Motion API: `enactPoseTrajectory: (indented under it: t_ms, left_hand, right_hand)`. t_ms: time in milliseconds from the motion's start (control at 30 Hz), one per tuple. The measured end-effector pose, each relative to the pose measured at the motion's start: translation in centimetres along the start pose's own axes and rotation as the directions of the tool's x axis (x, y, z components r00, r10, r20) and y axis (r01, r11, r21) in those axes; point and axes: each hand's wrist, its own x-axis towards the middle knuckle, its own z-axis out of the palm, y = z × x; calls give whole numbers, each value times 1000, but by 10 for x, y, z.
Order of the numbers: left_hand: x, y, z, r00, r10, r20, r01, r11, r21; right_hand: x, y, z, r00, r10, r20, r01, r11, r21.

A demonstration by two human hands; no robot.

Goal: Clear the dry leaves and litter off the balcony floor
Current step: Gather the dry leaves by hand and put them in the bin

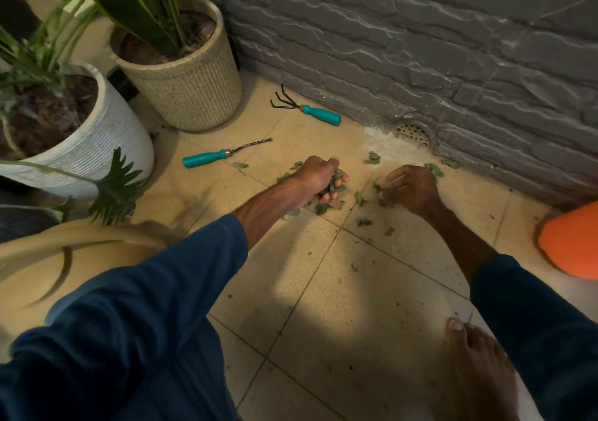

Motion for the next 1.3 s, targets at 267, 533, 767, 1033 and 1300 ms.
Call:
enactPoseTrajectory:
  t_ms: [267, 533, 767, 1033, 1300]
  left_hand:
    - [-1, 0, -1, 1000, -4, -5, 4, 1000, 8]
    - [-1, -3, -4, 1000, 4, -4, -4, 1000, 11]
    - [-3, -4, -5, 1000, 14, 3, -14, 1000, 13]
    - [-2, -1, 3, 1000, -2, 20, 2, 1000, 28]
    - [2, 0, 10, 999, 2, 32, -3, 999, 42]
  right_hand:
    - [-6, -25, 13, 993, -35, 114, 29, 998, 60]
    - [2, -20, 71, 996, -13, 93, 42, 950, -311]
    - [-8, -25, 43, 999, -50, 9, 51, 968, -246]
    - [-32, -26, -3, 949, -187, 255, 245, 945, -216]
    - [-50, -9, 50, 907, -152, 393, 313, 867, -388]
